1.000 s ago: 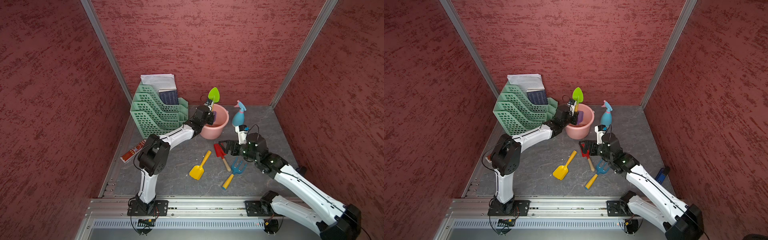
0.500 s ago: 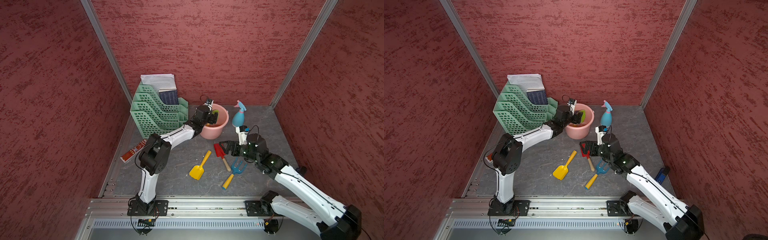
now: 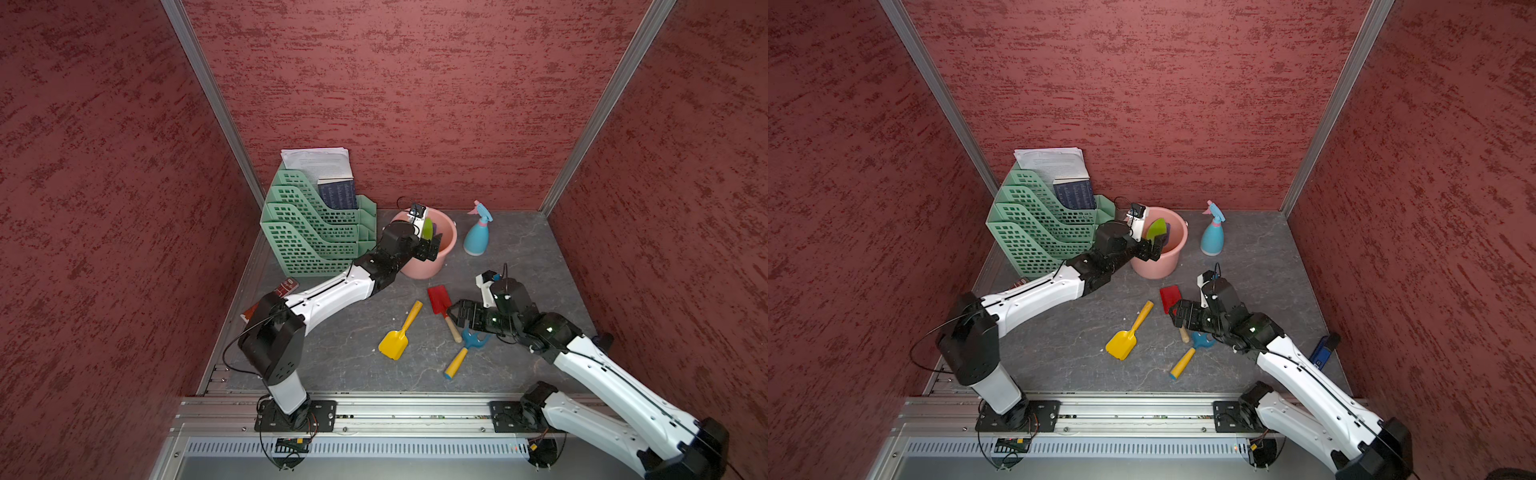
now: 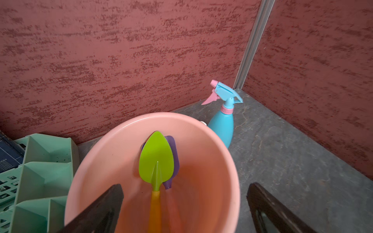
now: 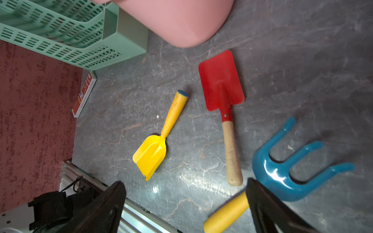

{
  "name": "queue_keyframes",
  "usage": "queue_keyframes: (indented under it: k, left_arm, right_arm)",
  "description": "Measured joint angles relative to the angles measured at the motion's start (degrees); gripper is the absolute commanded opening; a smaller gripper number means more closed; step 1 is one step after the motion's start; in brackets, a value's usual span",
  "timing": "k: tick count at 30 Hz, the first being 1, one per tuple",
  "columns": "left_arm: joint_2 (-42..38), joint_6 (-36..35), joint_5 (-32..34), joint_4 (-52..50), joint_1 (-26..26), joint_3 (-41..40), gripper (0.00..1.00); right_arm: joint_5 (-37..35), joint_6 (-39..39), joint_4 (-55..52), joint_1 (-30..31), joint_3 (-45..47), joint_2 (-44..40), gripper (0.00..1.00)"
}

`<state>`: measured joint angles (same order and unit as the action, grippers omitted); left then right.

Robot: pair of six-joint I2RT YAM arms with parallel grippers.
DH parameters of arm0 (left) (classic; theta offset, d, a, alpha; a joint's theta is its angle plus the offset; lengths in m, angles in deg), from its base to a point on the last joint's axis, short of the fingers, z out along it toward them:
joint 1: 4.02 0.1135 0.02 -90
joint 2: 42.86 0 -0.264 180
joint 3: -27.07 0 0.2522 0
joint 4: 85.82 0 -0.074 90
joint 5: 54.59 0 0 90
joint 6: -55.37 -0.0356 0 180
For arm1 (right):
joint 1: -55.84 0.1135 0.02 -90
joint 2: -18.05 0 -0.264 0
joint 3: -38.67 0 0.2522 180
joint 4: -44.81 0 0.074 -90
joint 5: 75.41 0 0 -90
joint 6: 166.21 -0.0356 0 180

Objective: Organize the gardening tools
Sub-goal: Place the gardening tool in the container, then pick up the gardening tool from the center of the board.

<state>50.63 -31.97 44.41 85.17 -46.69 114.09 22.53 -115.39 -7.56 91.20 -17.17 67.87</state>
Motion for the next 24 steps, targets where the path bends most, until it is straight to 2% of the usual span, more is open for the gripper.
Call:
queue_keyframes:
  k: [6,11,17,24]
  left_arm:
    - [-11.4,4.9,-0.2,-7.1,-2.0,-9.3,1.0]
    - [-18.6,7.9,0.2,-14.8,-2.0,-15.0,1.0]
    - [-25.0,9.2,1.3,-20.7,-2.0,-15.7,1.0]
    - [-25.9,10.6,2.7,-24.6,-2.0,-15.7,1.0]
  right_arm:
    - [-0.6,-2.8,-6.4,5.2,2.5,0.0,0.98]
    - [-2.5,-8.5,-8.9,11.3,3.5,2.2,0.98]
    - [-7.1,-19.2,-11.7,18.3,4.0,3.2,0.98]
    - [-12.7,-32.9,-14.0,24.7,3.3,10.6,0.93]
